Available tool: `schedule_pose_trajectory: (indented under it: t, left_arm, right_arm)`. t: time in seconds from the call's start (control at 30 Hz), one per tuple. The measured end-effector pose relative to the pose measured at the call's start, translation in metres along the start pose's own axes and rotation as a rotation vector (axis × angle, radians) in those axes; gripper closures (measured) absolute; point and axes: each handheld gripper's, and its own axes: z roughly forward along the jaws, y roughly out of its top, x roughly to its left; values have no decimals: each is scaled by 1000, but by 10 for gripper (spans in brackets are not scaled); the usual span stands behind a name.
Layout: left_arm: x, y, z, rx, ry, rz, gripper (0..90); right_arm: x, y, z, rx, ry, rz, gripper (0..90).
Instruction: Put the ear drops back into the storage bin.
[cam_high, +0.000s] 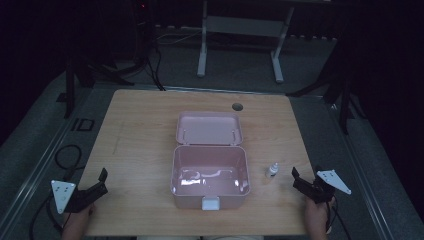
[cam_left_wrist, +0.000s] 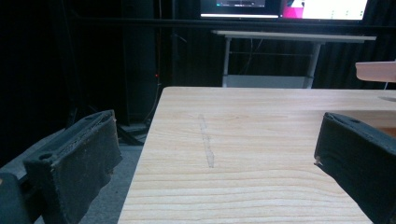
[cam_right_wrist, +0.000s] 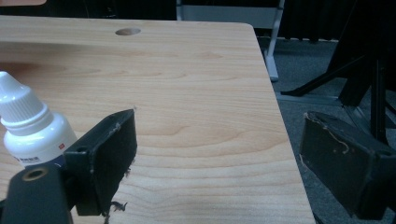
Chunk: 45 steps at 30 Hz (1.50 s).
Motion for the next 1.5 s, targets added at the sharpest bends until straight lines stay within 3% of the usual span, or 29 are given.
schedule_pose_trajectory:
  t: [0.23,0.47,0.5,0.57,0.7,0.8,0.93,1.2,1.5]
  left_arm:
    - [0,0,0,-2,-1,-1,4]
    - [0,0,0,-2,4,1,4]
    - [0,0,0,1,2,0,4]
    - [0,0,0,0,7,2,4]
    - [-1,0,0,2,5,2,4]
    - [0,0,0,2,7,3,4]
    - [0,0,0,4,4,0,4]
    - [0,0,0,3,3,0,4]
    - [0,0,0,6,-1,-2,4]
  right_arm:
    - [2,1,3,30,13,-26,110]
    - [1,8,6,97,33,-44,110]
    - [1,9,7,133,36,-72,110]
    - [1,10,7,165,39,-85,110]
    - [1,15,6,241,86,-80,110]
    - [1,17,6,270,97,-86,110]
    - [2,25,8,374,131,-94,110]
    - [5,36,10,548,157,-148,110]
    - [4,45,7,700,185,-165,133]
